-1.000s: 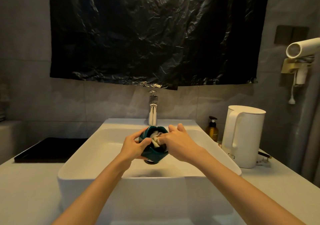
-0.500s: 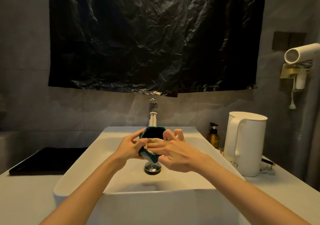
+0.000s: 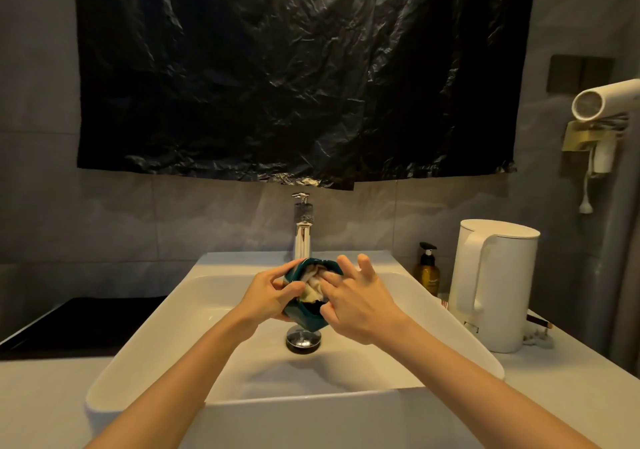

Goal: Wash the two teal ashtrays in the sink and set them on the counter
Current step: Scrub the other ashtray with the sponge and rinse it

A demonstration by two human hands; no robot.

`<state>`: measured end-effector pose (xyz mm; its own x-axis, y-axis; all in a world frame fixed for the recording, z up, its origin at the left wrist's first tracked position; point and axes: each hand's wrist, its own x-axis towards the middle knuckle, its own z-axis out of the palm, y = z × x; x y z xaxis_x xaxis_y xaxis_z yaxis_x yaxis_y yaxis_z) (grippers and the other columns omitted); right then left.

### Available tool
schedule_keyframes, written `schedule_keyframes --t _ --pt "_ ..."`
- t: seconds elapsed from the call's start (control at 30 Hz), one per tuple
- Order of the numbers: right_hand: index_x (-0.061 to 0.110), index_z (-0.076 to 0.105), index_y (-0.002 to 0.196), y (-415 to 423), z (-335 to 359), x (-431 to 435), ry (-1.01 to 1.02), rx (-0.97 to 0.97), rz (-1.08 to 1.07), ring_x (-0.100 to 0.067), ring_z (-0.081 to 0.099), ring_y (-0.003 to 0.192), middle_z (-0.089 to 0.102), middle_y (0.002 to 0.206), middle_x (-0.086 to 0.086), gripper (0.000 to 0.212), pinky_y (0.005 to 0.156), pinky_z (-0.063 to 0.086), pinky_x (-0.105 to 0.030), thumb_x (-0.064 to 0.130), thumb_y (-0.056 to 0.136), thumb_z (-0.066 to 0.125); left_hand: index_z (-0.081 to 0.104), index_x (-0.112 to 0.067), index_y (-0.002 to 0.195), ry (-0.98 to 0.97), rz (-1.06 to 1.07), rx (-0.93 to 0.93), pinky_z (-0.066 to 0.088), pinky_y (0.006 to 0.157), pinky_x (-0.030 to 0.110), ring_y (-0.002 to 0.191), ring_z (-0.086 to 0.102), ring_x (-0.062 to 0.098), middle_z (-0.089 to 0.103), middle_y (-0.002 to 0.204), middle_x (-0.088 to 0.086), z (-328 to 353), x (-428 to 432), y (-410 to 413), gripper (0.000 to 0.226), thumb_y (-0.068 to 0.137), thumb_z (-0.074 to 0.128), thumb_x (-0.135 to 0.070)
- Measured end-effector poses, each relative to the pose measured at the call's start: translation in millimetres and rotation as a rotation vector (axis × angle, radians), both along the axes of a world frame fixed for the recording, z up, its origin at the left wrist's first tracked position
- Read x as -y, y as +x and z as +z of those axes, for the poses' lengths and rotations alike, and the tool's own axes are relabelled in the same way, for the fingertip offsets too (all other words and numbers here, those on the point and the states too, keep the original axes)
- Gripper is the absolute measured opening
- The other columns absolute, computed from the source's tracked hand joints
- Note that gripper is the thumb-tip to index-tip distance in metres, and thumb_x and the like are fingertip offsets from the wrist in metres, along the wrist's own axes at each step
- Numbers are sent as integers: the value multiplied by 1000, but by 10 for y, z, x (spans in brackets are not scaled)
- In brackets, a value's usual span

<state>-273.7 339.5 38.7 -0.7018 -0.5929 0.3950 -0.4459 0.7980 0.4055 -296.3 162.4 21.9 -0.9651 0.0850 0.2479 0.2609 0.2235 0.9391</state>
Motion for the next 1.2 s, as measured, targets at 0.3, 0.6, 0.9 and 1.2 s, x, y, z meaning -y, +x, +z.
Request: schedule_keyframes --t 0.3,0.6,0.9,1.2 --pt "30 52 127 85 -32 -52 -70 149 178 -11 28 107 51 131 7 41 90 15 -38 32 99 21 51 -26 130 16 41 -6 58 61 27 88 61 17 60 106 -2 -19 63 -3 40 92 56 -14" --pt "31 41 131 -3 -109 36 -111 116 138 -12 26 117 36 146 10 40 94 11 -36 39 97 20 50 -27 130 -8 2 -15 57 61 25 85 62 15 60 100 -8 -7 46 23 40 92 55 -17" --pt "32 63 121 8 57 -93 -131 253 238 -7 27 107 50 133 15 42 92 14 -35 31 101 26 51 -25 129 27 20 14 58 67 32 92 62 21 59 108 -1 -17 60 27 38 92 55 -16" --pt "35 57 127 46 -59 34 -190 340 180 -7 22 112 40 140 17 39 96 14 -38 31 103 27 50 -28 129 -11 18 -42 57 60 24 89 61 18 60 106 -3 -29 90 30 38 93 55 -15"
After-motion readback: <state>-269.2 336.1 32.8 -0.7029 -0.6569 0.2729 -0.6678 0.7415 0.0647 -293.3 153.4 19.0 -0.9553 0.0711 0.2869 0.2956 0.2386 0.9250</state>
